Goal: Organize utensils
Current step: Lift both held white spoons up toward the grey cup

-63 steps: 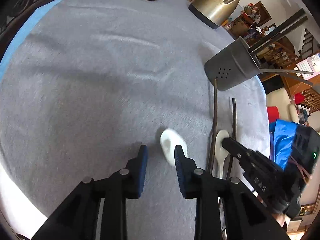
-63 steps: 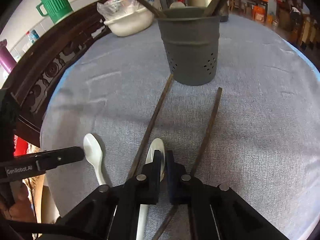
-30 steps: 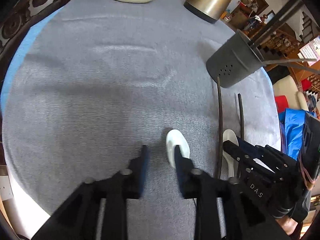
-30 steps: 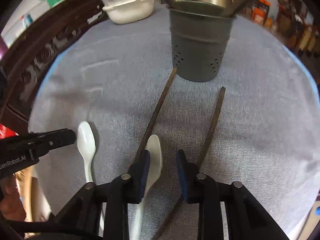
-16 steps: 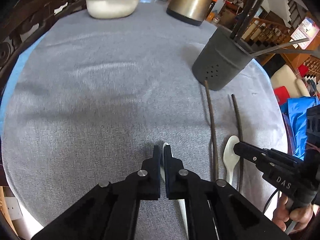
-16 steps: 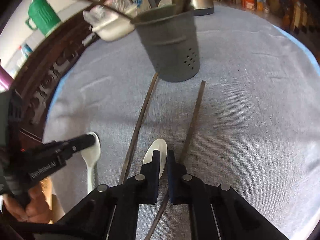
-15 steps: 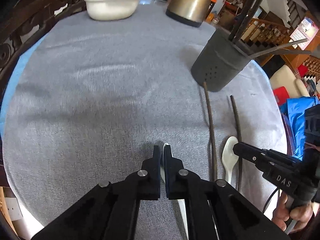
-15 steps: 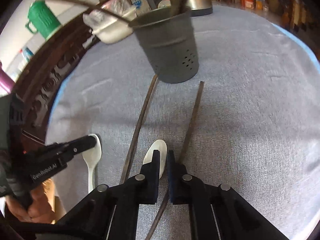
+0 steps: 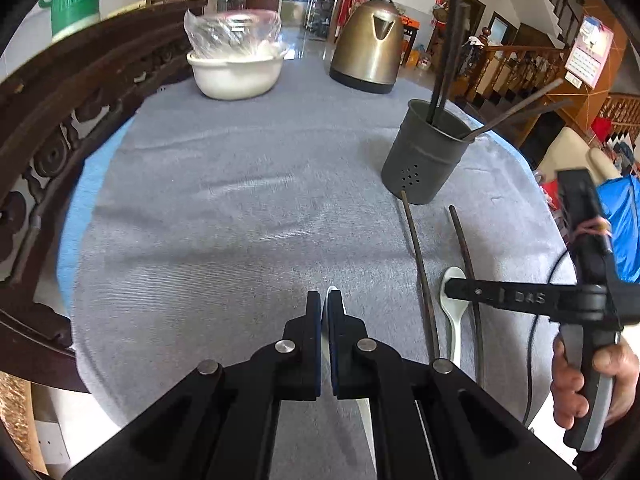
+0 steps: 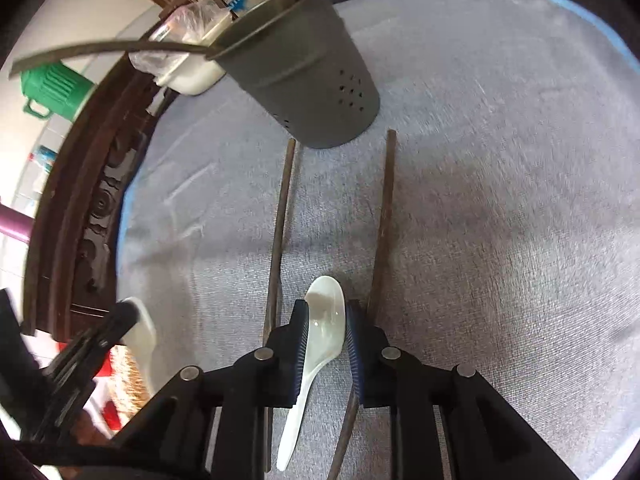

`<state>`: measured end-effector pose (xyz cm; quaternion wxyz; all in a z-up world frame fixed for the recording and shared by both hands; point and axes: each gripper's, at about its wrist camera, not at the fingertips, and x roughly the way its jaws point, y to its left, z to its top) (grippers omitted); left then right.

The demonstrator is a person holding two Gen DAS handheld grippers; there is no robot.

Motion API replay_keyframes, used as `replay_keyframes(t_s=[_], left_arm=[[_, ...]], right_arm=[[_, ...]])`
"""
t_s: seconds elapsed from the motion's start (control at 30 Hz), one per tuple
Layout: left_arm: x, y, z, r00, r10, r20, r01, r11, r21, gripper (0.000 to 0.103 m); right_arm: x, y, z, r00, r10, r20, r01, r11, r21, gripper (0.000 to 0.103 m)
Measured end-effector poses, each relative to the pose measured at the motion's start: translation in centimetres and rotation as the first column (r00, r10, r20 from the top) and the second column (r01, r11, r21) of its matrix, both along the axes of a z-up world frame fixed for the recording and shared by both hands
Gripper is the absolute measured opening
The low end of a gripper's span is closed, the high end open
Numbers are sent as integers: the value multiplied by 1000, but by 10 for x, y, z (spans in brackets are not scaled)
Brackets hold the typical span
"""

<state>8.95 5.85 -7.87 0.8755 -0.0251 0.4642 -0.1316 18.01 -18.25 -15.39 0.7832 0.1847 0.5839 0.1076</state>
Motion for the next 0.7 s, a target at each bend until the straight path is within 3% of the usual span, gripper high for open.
replay_keyframes(t_s=[0.3,0.4,0.7], left_arm=[[-9,9,11,999,3,34,-2,1000,-20,3],[-8,14,12,999,13,37,-12,1000,-24,3],[-2,23,16,998,53,39,-52,998,-30,3]], right_arm=[[11,33,1,999,42,23,-38,987,-155,21],[9,38,0,997,62,53,-50,978,-201,7],[-6,23,9,984,28,176,-19,998,-54,6]])
